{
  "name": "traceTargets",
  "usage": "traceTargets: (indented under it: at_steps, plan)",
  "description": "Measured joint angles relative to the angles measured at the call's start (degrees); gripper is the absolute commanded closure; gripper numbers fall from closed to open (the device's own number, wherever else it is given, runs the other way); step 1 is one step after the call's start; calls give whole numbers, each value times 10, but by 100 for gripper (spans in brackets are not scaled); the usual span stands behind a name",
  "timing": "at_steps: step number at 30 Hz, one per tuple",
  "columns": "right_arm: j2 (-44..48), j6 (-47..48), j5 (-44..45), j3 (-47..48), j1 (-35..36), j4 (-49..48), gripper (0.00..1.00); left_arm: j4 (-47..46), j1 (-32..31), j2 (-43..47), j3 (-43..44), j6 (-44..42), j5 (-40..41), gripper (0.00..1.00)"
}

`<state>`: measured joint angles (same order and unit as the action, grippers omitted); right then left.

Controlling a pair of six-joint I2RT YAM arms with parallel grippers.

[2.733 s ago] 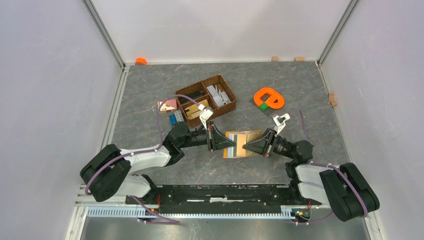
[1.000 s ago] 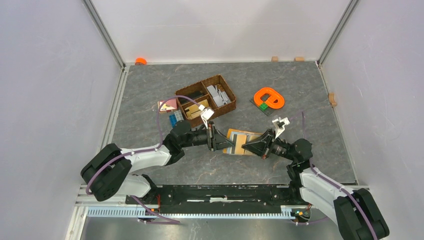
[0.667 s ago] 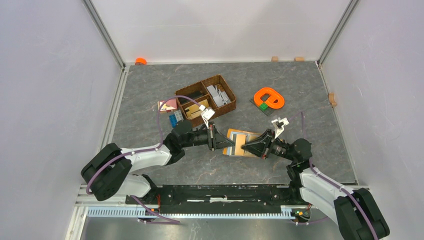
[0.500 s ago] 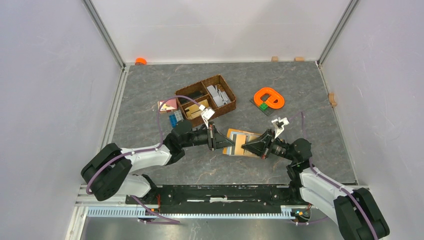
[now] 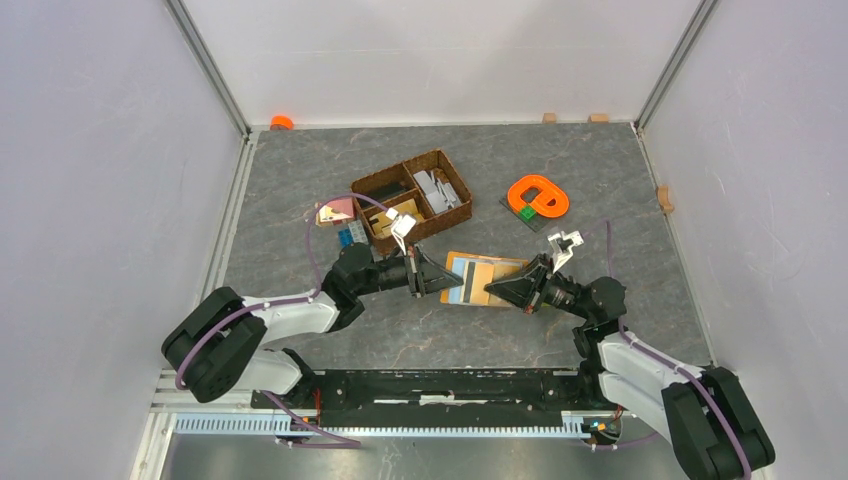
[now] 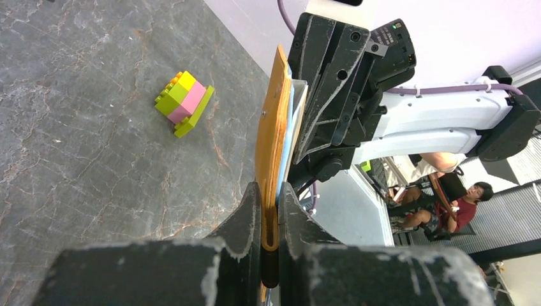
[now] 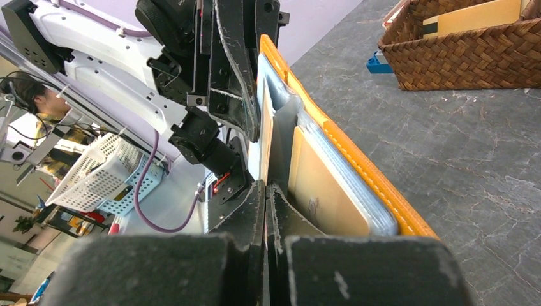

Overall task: Take the credit cards out of the card holder
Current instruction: Remove the credit card from the card holder.

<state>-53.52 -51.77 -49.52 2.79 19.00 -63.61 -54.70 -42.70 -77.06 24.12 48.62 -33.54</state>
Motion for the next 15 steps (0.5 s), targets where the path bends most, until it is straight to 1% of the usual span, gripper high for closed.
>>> traceTargets:
  at_steps: [3,4,5,6,7,8,9,12,15]
  plan:
    - [-4,-7,0,0,0,-10,99,-4,0,0,0,2,0,98]
    - [-5,-8,0,0,0,-13,99,-4,0,0,0,2,-1,96]
    - [-5,-9,-1,0,0,-15,100,-5,1,0,0,2,-1,89]
    - [-5,-10,-2,0,0,-17,100,-5,2,0,0,2,-1,75]
    - [-5,-10,-2,0,-1,-17,100,-3,2,0,0,2,-1,64]
    - [-5,-10,-3,0,-1,-19,100,-1,3,0,0,0,0,54]
    - [-5,-10,-4,0,-1,-19,100,2,3,0,0,-1,1,47]
    - [-7,-10,-9,0,-1,-19,100,10,3,2,0,-2,2,38]
    - [-16,-10,-12,0,0,-18,100,19,3,9,0,-3,3,31]
